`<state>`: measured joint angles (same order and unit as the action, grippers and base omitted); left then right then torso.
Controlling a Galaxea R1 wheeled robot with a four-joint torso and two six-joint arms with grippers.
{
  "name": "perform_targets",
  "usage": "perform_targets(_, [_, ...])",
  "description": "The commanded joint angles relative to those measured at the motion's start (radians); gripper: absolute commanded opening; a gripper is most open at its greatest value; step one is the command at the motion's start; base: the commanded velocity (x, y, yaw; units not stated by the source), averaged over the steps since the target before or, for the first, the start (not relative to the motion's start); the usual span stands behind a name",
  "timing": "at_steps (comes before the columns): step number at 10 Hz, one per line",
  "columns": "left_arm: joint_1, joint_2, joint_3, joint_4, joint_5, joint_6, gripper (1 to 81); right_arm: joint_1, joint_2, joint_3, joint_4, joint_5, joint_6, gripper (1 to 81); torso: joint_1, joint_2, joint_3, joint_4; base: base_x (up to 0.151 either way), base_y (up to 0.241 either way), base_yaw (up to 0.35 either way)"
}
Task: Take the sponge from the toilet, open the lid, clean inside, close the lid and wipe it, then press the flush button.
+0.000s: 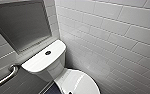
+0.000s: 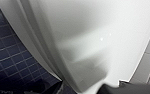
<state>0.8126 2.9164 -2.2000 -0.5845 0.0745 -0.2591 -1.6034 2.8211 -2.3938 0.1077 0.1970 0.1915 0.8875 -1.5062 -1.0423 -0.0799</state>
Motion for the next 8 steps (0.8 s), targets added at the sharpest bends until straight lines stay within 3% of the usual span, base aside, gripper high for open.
perform_targets(1, [-0.127, 0.026, 0.005, -0.025, 0.051, 0.003, 81.1, -0.017, -0.015, 0.003, -0.005, -0.084, 0.003, 1.0, 0.000, 0.000, 0.000, 0.000, 0.000, 0.000, 0.000])
perform_targets(8, [-0.181, 0.035, 0.022, -0.043, 0.050, 0.001, 81.1, -0.013, -0.016, -0.001, -0.005, -0.090, 0.006, 1.0, 0.000, 0.000, 0.000, 0.000, 0.000, 0.000, 0.000])
